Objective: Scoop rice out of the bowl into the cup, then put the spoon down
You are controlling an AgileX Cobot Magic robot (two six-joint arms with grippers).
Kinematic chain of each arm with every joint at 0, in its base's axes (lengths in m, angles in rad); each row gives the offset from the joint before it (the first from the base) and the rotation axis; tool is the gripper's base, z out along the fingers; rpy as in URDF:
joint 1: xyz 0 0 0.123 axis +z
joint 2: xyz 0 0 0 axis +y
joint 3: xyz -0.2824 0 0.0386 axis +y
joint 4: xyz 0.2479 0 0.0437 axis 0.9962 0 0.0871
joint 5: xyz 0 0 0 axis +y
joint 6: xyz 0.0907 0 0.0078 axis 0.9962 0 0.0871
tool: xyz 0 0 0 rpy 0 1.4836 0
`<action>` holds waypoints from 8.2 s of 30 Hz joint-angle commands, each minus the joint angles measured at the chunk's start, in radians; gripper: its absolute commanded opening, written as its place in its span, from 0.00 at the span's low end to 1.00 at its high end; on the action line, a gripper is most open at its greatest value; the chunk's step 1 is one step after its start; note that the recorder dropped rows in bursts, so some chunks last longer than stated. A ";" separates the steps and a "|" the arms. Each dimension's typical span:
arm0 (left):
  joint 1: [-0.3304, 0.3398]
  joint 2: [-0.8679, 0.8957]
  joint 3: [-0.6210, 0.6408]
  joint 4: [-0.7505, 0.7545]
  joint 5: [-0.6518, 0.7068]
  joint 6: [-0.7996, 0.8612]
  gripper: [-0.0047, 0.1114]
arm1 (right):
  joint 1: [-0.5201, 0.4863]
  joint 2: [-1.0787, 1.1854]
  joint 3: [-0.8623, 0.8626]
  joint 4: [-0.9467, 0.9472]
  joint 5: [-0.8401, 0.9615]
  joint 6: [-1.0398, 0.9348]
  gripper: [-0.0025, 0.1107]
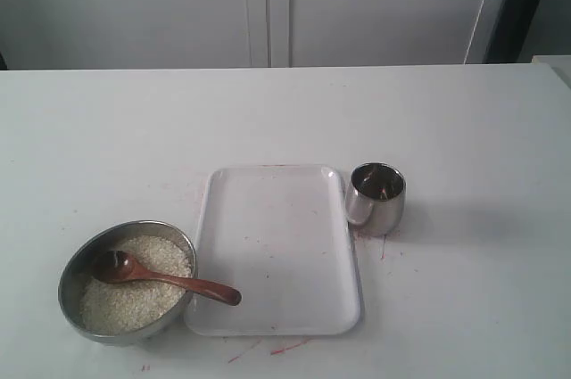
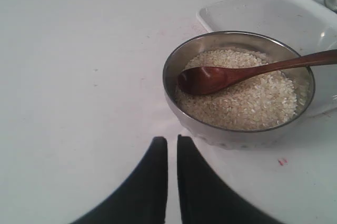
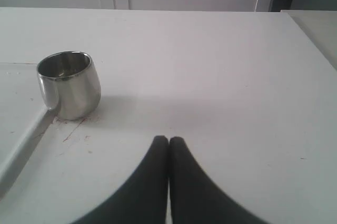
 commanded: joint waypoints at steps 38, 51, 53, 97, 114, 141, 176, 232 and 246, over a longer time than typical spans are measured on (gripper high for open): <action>-0.005 0.001 -0.003 -0.007 -0.001 -0.002 0.16 | -0.008 -0.006 0.004 0.009 -0.414 0.170 0.02; -0.005 0.001 -0.003 -0.007 -0.001 -0.002 0.16 | -0.008 -0.006 0.004 0.016 -0.516 0.481 0.02; -0.005 0.001 -0.003 -0.007 -0.001 -0.002 0.16 | -0.008 -0.006 -0.018 0.021 -0.421 0.610 0.02; -0.005 0.001 -0.003 -0.007 -0.001 -0.002 0.16 | 0.653 1.254 -1.360 0.085 0.863 -0.460 0.02; -0.005 0.001 -0.003 -0.007 -0.001 -0.002 0.16 | 0.871 1.664 -1.450 0.180 0.857 -0.398 0.02; -0.005 0.001 -0.003 -0.007 -0.001 -0.002 0.16 | 0.820 1.930 -1.638 0.262 0.863 -0.675 0.52; -0.005 0.001 -0.003 -0.007 -0.001 -0.002 0.16 | 0.820 2.028 -1.597 0.240 0.714 -0.681 0.46; -0.005 0.001 -0.003 -0.007 -0.001 -0.002 0.16 | 1.147 1.940 -1.367 -0.779 0.863 -0.222 0.02; -0.005 0.001 -0.003 -0.007 -0.001 -0.002 0.16 | 1.097 1.994 -1.367 -0.839 0.863 -0.192 0.02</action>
